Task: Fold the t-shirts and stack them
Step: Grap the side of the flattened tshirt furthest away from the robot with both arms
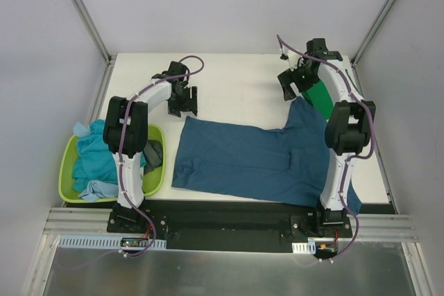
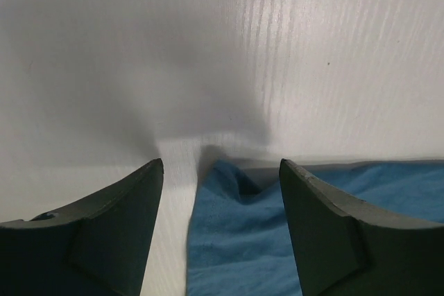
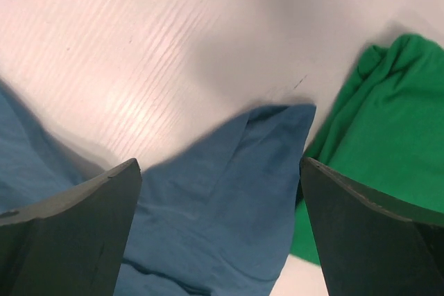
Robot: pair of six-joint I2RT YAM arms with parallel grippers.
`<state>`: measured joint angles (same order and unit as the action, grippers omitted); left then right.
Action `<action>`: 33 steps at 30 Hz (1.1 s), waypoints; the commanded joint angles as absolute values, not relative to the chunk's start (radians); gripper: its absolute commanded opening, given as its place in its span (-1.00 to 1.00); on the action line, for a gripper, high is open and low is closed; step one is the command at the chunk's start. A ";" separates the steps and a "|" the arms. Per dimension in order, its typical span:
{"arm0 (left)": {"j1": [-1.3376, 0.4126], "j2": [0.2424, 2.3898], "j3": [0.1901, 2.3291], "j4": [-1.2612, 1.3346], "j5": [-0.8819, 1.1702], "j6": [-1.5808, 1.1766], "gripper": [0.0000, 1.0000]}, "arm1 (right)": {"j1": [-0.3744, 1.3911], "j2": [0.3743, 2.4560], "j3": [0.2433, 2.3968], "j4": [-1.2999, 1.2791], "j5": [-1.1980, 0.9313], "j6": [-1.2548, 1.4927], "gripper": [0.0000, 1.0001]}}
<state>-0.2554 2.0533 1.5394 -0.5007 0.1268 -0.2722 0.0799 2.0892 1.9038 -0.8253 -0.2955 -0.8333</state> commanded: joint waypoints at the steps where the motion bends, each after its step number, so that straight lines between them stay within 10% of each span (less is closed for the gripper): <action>1: -0.261 2.104 1.589 -0.535 0.146 -0.255 0.24 | 0.087 2.218 2.097 -1.002 -0.287 -0.910 0.98; 8: -0.261 2.157 1.603 -0.548 0.140 -0.264 -0.16 | 0.086 2.332 2.158 -0.979 -0.215 -0.917 0.88; 12: -0.261 2.155 1.591 -0.554 0.140 -0.262 -1.00 | 0.084 2.368 2.160 -0.962 -0.175 -0.916 0.82; 33: -0.261 2.049 1.526 -0.528 0.098 -0.278 -1.00 | 0.060 2.376 2.108 -0.907 -0.152 -0.857 0.21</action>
